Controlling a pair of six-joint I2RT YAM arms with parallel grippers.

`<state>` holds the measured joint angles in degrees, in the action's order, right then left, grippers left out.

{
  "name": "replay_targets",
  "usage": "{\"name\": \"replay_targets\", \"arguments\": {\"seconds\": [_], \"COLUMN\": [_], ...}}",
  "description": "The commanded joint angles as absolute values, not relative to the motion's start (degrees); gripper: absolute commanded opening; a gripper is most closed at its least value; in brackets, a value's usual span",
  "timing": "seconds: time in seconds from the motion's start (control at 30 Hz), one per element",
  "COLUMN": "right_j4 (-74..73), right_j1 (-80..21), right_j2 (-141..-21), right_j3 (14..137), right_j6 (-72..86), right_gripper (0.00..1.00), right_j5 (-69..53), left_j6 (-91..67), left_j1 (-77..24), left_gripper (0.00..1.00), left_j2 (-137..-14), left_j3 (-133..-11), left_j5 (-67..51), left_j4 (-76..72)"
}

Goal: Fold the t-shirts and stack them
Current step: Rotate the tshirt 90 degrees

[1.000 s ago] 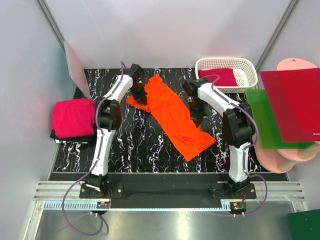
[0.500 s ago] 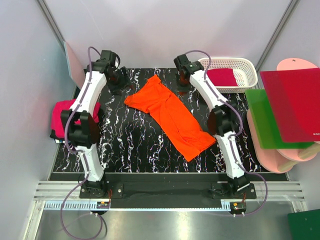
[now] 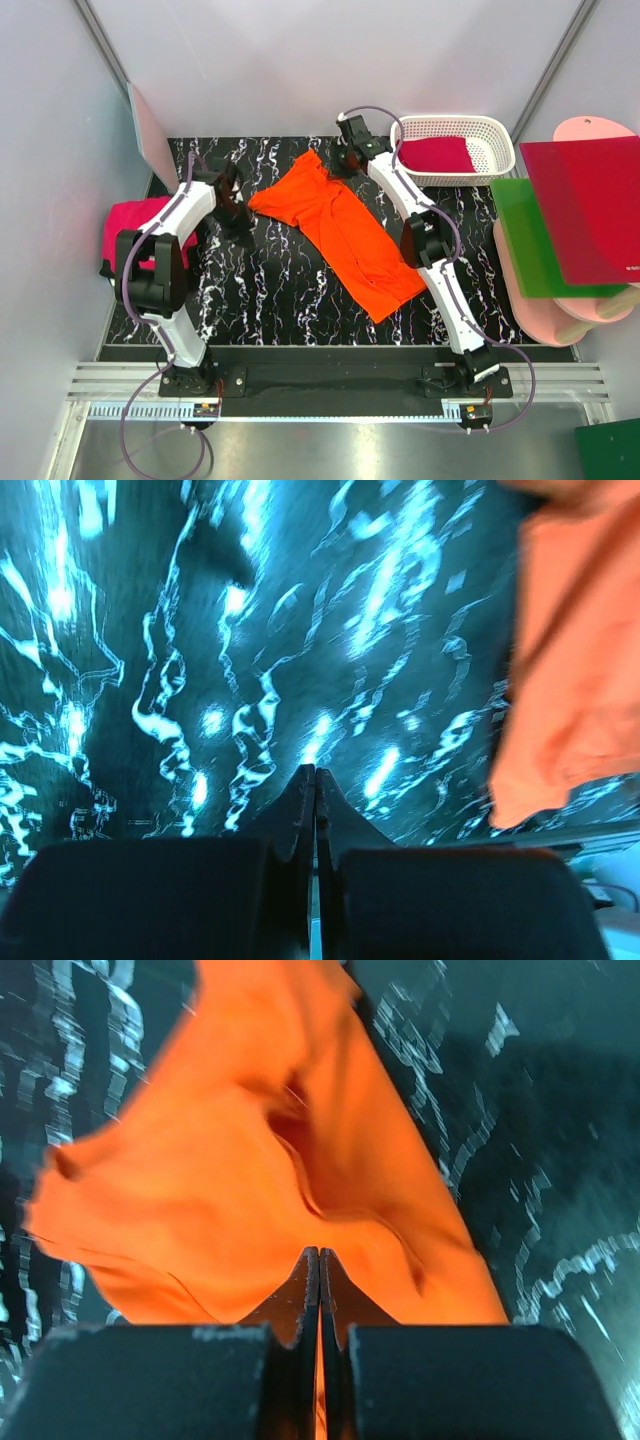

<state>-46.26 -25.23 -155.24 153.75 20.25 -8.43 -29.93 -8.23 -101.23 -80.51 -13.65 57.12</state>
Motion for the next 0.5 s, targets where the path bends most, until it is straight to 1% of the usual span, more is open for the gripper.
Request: {"name": "replay_targets", "arguments": {"seconds": [0.0, 0.33, 0.47], "right_j4": [-38.41, -41.74, -44.12], "right_j1": [-25.14, -24.7, -23.12], "right_j2": [-156.88, -160.75, -160.14], "right_j3": [156.97, 154.51, 153.72], "right_j6": [21.88, 23.47, 25.48], "right_gripper": [0.0, 0.0, 0.0], "right_j5": [-12.39, -2.56, 4.98], "left_j6": [-29.36, -29.62, -28.92], "left_j1": [-8.88, -11.6, -12.04], "left_gripper": [0.0, 0.0, 0.0], "left_j2": [-98.17, -101.07, -102.13], "left_j3": [-77.96, -80.68, -82.0], "left_j5": [-15.73, -16.87, -17.05], "left_j4": [54.76, 55.81, 56.78]}}
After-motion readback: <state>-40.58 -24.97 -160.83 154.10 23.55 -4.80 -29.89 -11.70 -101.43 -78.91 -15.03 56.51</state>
